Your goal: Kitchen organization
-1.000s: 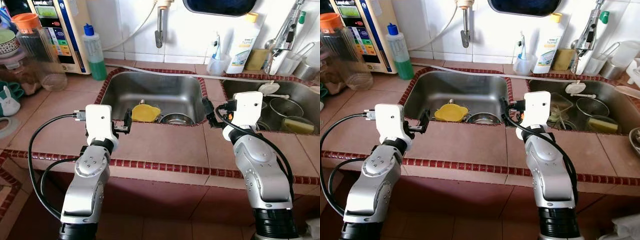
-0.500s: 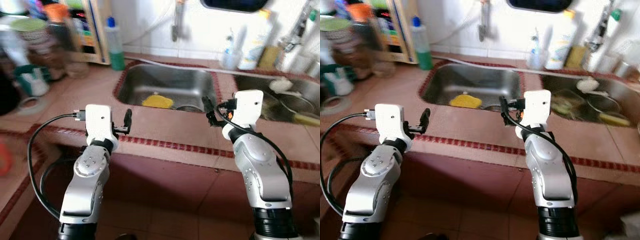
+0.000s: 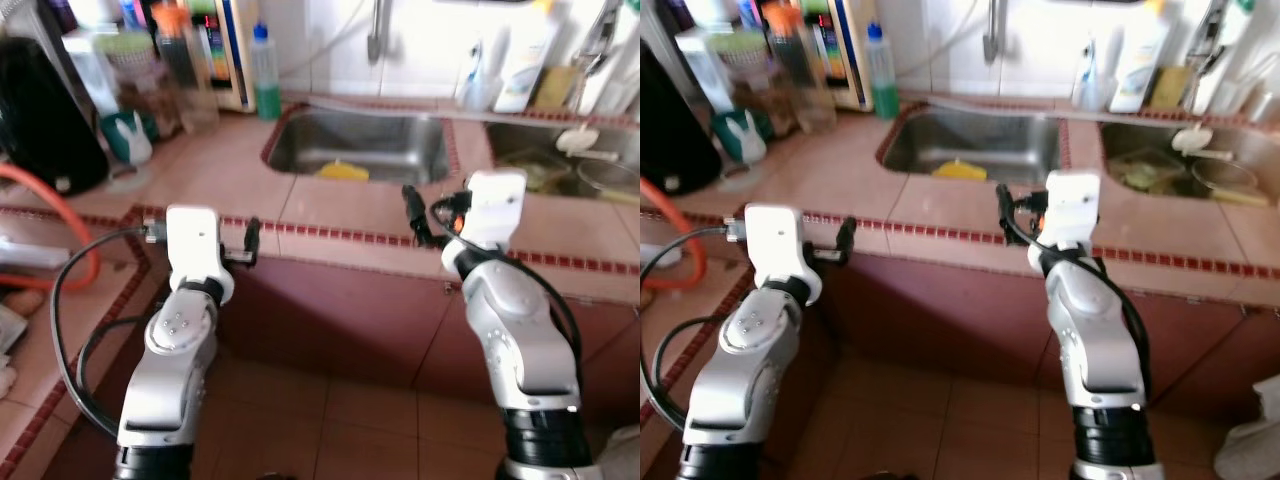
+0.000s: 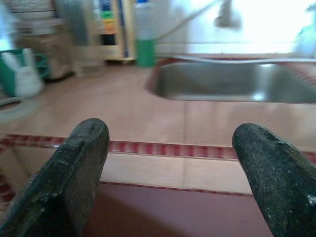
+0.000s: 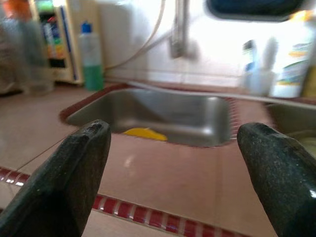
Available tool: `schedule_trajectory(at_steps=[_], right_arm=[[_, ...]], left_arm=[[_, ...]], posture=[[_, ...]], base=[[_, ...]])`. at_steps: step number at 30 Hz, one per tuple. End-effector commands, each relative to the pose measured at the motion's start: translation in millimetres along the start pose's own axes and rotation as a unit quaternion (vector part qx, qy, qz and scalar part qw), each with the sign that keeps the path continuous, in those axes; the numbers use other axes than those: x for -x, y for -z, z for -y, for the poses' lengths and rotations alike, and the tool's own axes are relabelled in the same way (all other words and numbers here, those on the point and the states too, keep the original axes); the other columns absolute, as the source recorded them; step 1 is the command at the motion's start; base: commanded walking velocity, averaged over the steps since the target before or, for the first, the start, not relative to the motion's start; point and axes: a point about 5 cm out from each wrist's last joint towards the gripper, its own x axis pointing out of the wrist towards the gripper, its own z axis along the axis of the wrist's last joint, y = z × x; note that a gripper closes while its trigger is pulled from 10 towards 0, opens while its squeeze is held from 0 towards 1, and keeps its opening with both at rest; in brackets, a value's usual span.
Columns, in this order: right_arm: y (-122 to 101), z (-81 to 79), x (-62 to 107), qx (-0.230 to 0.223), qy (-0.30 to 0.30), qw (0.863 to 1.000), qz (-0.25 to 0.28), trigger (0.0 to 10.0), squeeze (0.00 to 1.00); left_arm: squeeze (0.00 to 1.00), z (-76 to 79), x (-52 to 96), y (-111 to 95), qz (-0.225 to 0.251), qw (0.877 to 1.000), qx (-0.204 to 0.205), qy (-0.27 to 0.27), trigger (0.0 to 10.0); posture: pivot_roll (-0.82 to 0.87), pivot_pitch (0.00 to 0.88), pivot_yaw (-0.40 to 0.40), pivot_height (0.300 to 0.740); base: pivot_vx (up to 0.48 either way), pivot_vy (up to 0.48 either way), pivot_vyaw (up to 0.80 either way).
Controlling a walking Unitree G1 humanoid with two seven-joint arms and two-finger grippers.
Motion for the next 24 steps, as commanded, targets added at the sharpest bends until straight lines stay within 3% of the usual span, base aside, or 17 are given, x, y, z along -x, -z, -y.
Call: schedule_trajectory(at_steps=[1,9,24], right_arm=[[-2.9,-3.2,-0.7,-0.003,-0.005,1.000,0.007,10.0,0.00],[-3.6,-3.4,-2.1,-0.001,-0.008,1.000,0.009,10.0,0.00],[-1.9,-5.0,-2.3,-0.002,-0.009,1.000,0.004,10.0,0.00]], left_arm=[[0.00,-5.7,-0.9,-1.4,-0.001,1.000,-0.002,-0.009,10.0],[0.00,-5.0,-1.1,-1.5,0.000,1.000,-0.003,-0.010,10.0],[0.00,-3.8,-4.1,2.0,-0.004,1.000,0.006,-0.010,10.0]], posture=[[-0.02,0.022,0.035,0.740],[-0.02,0.020,0.031,0.740],[-0.02,0.027,0.030,0.740]], base=[[-0.255,0.000,0.00],[-0.256,0.000,0.00],[0.000,0.000,-0.03]])
